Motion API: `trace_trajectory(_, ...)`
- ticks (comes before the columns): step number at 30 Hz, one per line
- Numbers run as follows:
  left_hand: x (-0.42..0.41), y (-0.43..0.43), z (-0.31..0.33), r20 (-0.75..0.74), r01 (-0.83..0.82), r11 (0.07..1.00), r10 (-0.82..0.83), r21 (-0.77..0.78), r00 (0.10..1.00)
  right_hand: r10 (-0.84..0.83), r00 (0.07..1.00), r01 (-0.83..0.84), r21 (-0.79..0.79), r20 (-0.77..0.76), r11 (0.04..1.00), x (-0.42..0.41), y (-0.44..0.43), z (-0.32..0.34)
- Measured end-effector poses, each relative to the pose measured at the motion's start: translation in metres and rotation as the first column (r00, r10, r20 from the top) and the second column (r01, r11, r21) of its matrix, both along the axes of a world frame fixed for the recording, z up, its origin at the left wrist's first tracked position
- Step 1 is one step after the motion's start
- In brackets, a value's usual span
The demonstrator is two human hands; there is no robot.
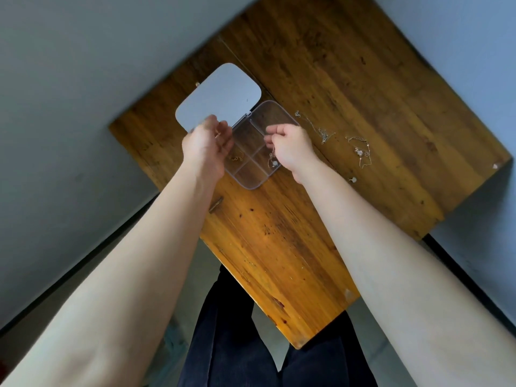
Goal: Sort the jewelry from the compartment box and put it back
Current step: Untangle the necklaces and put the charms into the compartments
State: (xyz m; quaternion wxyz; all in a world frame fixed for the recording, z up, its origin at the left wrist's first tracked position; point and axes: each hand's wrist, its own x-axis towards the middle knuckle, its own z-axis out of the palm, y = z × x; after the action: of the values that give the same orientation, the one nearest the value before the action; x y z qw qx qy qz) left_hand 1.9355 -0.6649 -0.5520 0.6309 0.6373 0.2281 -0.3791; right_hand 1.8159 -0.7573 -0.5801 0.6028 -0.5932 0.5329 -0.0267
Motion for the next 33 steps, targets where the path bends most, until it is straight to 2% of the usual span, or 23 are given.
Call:
trace_trajectory(3, -0.005, 0.008, -0.016, 0.105, 0.21, 0.952, -0.238, 0.222, 0.966, 0.231, 0.959, -0.26, -0.179, -0.165, 0.949, -0.006, 0.002, -0.005)
trace_trajectory(6, -0.008, 0.013, -0.025, 0.212, 0.322, 0.871, -0.417, 0.37, 0.884, 0.361, 0.9, -0.421, -0.277, -0.244, 0.864, -0.007, 0.004, -0.005)
trace_trajectory(12, -0.012, 0.004, -0.023, 0.276, 0.412, 0.687, -0.66, 0.599, 0.699, 0.452, 0.82, -0.559, -0.323, -0.352, 0.764, -0.009, 0.006, -0.001)
trace_trajectory(16, -0.019, 0.005, -0.02, 0.295, 0.437, 0.556, -0.793, 0.706, 0.533, 0.475, 0.788, -0.611, -0.404, -0.392, 0.68, -0.026, 0.002, 0.006)
trace_trajectory(19, -0.03, 0.005, -0.018, 0.33, 0.415, 0.523, -0.829, 0.744, 0.452, 0.417, 0.859, -0.512, -0.514, -0.297, 0.689, -0.051, -0.003, 0.004)
trace_trajectory(22, -0.046, 0.002, -0.018, 0.389, 0.44, 0.52, -0.85, 0.732, 0.356, 0.245, 0.939, -0.341, -0.562, -0.241, 0.754, -0.091, -0.01, -0.01)
trace_trajectory(24, -0.063, -0.004, -0.019, 0.466, 0.466, 0.529, -0.848, 0.709, 0.253, 0.105, 0.955, -0.248, -0.553, -0.276, 0.795, -0.121, -0.014, -0.024)
trace_trajectory(27, -0.09, -0.018, -0.025, 0.561, 0.5, 0.538, -0.819, 0.678, 0.119, -0.048, 0.931, -0.177, -0.561, -0.363, 0.808, -0.158, -0.021, -0.044)
trace_trajectory(30, -0.115, -0.03, -0.036, 0.576, 0.568, 0.454, -0.816, 0.687, -0.044, -0.107, 0.904, -0.167, -0.574, -0.413, 0.802, -0.182, -0.02, -0.055)
trace_trajectory(33, -0.134, -0.035, -0.051, 0.529, 0.604, 0.326, -0.827, 0.727, -0.191, -0.124, 0.899, -0.168, -0.592, -0.42, 0.788, -0.195, -0.021, -0.062)
